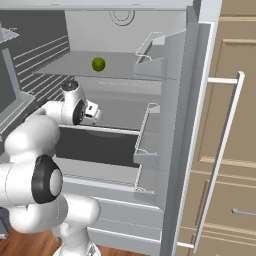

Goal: Grab the lemon and lime from the fridge, place them in the blender, close the lid, and turn on the blender to create a marinade.

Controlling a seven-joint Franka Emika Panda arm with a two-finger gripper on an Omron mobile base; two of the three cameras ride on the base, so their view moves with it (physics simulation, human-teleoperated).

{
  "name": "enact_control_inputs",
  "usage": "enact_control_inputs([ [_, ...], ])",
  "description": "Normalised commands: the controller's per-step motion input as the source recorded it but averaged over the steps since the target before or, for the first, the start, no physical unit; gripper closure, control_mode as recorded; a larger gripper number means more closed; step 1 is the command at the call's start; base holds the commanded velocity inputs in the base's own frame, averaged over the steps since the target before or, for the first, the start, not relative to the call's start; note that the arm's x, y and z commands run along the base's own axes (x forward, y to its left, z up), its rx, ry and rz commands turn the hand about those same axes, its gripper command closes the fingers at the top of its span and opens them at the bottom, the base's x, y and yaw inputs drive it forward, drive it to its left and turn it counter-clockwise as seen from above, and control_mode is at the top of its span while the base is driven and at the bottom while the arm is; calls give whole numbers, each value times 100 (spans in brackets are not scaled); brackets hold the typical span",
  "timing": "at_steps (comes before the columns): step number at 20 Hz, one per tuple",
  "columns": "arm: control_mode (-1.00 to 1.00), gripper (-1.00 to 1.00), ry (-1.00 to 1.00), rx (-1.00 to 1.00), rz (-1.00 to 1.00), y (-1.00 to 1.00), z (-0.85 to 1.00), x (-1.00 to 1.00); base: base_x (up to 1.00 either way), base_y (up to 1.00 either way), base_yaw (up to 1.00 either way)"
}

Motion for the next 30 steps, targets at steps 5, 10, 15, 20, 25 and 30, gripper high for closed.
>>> enact_control_inputs([
  [5, -100, -100, -1, 0, -4, 1, 0, 67, 0, 0, 0],
  [10, -100, -100, 0, 0, -2, 3, -13, 62, 0, 0, 0],
  [15, -100, -100, 0, -2, -1, 10, -17, 35, 0, 0, 0],
  [20, -100, -100, -2, -3, 0, 8, -36, 15, 0, 0, 0],
  [25, -100, -100, -2, -3, 0, 13, -41, 7, 0, 0, 0],
  [30, -100, -100, 0, 0, 0, 20, -5, 22, 0, 0, 0],
])
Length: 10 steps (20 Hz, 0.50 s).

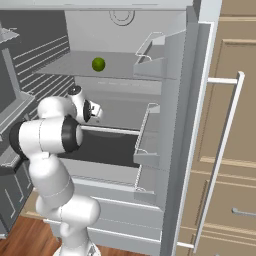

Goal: Grab the lemon and lime from the fridge, place them in the blender, close the lid, and turn on the blender to create a marinade.

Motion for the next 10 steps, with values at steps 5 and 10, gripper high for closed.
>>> enact_control_inputs([
  [5, -100, -100, 0, 0, 0, 11, 0, 38, 0, 0, 0],
  [10, -100, -100, 1, 0, 0, 1, 0, 46, 0, 0, 0],
])
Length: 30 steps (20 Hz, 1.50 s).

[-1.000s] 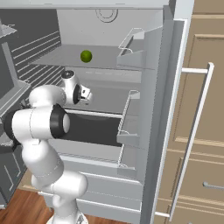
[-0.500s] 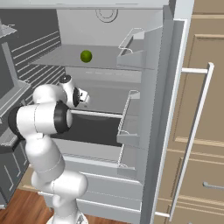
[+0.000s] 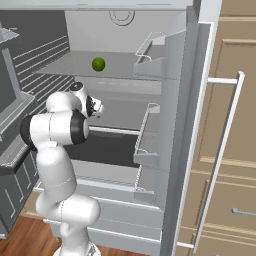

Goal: Grab the lemon and lime from the fridge, place them in the blender, close the lid, and turn on the blender to create a marinade.

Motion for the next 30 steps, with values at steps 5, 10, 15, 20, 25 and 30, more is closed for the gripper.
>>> enact_control_inputs([
  [5, -100, -100, 0, 0, 0, 0, 0, 22, 0, 0, 0],
  [10, -100, -100, 1, 0, 0, 0, -3, 16, 0, 0, 0],
  [15, -100, -100, 0, 0, 0, -3, -29, 6, 0, 0, 0],
  [20, -100, -100, 0, 0, 0, -3, -46, 6, 0, 0, 0],
  [25, -100, 100, 0, 0, 0, -1, -60, 1, 0, 0, 0],
  [30, -100, 100, 0, 0, 0, 0, -52, 13, 0, 0, 0],
])
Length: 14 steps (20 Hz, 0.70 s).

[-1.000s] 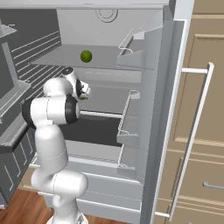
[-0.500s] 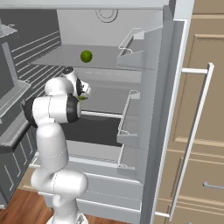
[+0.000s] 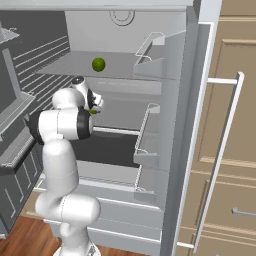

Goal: Grab the lemon and lime from the fridge, place them in the blender, close the lid, and turn on the blender to create a marinade.

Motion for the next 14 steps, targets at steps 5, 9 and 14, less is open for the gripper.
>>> enact_control_inputs([
  [5, -100, 100, -4, 0, 0, -1, -40, -11, 0, 0, 0],
  [9, -100, 100, -16, 0, 4, -8, -27, -93, 0, 0, 0],
  [14, -100, 100, -14, 0, 5, -22, -25, -100, 0, 0, 0],
])
